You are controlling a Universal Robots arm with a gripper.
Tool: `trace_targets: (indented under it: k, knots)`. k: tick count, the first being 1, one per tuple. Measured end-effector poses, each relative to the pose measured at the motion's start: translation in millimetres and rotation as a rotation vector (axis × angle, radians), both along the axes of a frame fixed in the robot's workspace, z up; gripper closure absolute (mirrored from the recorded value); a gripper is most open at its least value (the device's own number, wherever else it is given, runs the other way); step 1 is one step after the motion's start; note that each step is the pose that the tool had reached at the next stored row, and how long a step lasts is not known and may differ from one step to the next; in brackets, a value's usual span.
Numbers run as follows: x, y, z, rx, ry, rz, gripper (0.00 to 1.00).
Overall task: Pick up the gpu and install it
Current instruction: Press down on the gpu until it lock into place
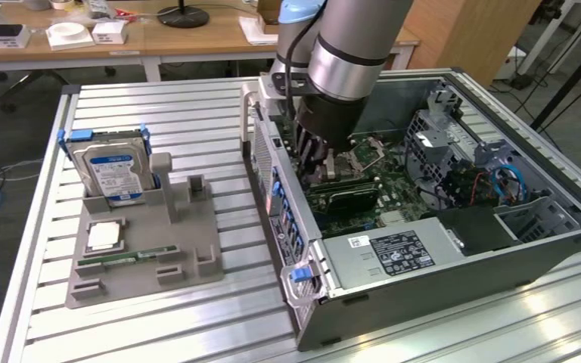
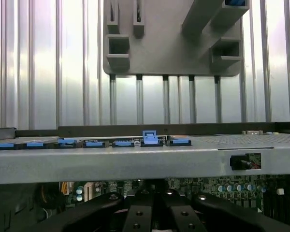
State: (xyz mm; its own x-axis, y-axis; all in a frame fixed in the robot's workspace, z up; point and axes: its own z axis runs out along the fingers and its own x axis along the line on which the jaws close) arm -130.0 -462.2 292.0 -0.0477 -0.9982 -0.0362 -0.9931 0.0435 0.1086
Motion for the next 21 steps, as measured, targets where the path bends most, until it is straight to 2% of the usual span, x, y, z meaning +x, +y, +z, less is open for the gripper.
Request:
trace_targets:
  k: [6,12,18,21]
  knots:
    - [-0.6,0.4,10.7,-0.0003,0.0,0.0,0.89]
    - [-5.8,0.4,10.5,-0.0001,-0.0001,0.0,0.89]
    - [-5.9,0.3,4.4,-0.0013,0.0,0.0,0.89]
    - [-6.0,0.5,8.2,0.0013,-0.0014,0.0,0.89]
